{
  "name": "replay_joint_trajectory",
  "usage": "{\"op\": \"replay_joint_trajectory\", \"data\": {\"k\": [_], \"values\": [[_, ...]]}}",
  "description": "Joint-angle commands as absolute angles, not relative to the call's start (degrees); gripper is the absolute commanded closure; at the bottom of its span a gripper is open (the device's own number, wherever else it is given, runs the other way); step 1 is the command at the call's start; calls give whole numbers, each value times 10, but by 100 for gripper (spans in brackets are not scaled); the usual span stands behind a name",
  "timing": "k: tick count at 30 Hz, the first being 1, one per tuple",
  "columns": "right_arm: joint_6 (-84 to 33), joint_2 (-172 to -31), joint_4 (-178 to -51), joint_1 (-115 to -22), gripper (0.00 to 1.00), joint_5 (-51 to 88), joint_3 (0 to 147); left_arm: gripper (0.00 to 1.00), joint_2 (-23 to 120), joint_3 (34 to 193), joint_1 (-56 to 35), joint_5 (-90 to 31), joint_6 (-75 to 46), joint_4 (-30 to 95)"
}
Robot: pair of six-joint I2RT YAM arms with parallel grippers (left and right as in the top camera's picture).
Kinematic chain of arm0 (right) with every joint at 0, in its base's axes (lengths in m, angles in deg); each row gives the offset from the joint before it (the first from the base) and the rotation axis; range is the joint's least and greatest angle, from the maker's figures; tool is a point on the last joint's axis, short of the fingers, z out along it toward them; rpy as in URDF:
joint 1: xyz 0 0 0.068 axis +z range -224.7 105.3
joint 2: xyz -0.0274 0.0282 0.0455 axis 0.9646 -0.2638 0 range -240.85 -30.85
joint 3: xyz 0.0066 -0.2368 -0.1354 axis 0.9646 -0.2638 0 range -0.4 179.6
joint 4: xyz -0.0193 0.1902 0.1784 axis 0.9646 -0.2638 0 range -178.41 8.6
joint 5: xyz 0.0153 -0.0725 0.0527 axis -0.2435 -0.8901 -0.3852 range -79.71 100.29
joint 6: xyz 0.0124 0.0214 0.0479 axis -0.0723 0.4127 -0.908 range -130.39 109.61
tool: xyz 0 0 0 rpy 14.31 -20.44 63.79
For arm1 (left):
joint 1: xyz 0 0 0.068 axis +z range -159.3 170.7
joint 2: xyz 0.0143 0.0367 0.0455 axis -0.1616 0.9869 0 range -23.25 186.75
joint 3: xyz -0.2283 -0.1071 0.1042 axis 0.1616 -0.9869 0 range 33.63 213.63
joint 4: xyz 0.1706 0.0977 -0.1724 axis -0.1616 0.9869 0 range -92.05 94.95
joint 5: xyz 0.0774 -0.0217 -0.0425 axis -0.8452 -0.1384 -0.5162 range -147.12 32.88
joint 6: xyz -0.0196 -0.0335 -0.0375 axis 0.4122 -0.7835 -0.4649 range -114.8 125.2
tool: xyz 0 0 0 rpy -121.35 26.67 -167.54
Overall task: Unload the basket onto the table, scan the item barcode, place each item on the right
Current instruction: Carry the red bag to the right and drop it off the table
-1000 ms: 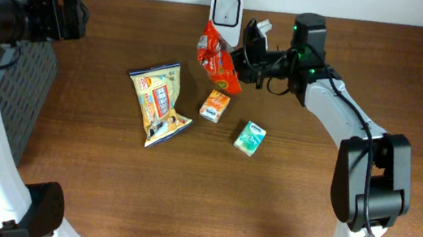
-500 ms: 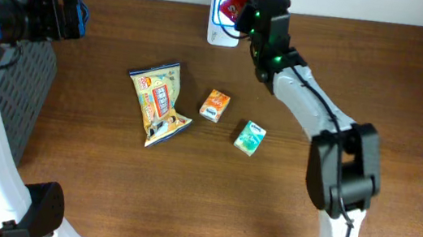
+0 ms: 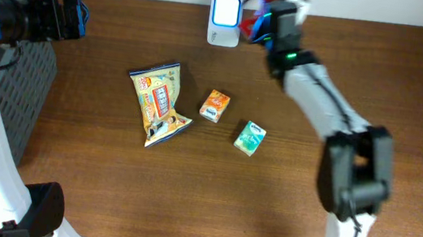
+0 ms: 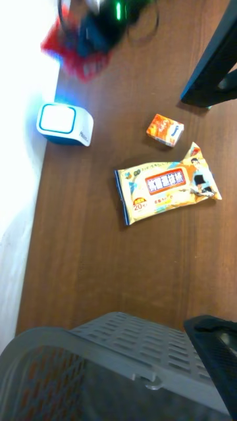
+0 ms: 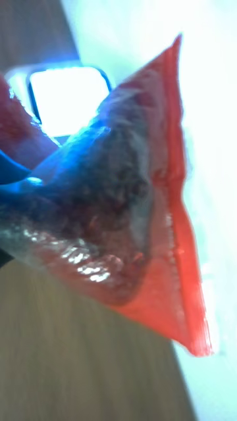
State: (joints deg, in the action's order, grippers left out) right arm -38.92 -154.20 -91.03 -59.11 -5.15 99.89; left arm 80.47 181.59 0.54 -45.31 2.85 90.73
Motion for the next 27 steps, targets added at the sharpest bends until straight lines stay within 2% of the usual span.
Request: {"op": "replay_joint_trajectory", "data": {"k": [1,6,9,13,14,15,16,20,23,26,27], "values": [[-396,-1423,-1003,-715,96,-82,1010,1,802,1818,9,-449,35,907],[-380,-1427,-1216,-1000,96,-84,1009,1,802,1818,9,-449,35,907],[-361,-1480,-1226,-1134,96,-82,1008,1,802,1818,9,-449,35,907],[-361,-1576,-1206,-1209,96,-82,1008,1,802,1818,9,-449,35,907],[-361,-1592,-1204,-1218,65,-82,1008,1,802,1818,9,-449,35,907],[-361,-1595,-1206,-1223,18,-83,1008,1,802,1818,9,-449,35,907],[-355,-1585,-1213,-1228,1,-84,1009,1,802,1818,9,-449,35,907],[-342,-1474,-1308,-1219,1,-75,1075,1,802,1818,9,-449,35,907],[-342,-1327,-1347,-1179,1,118,1091,1,802,1818,9,-449,35,907],[-335,-1253,-1462,-1066,1,268,1091,1,802,1818,9,-449,35,907],[-283,-1260,-1526,-999,1,287,1085,1,802,1818,9,-449,35,907]]}}
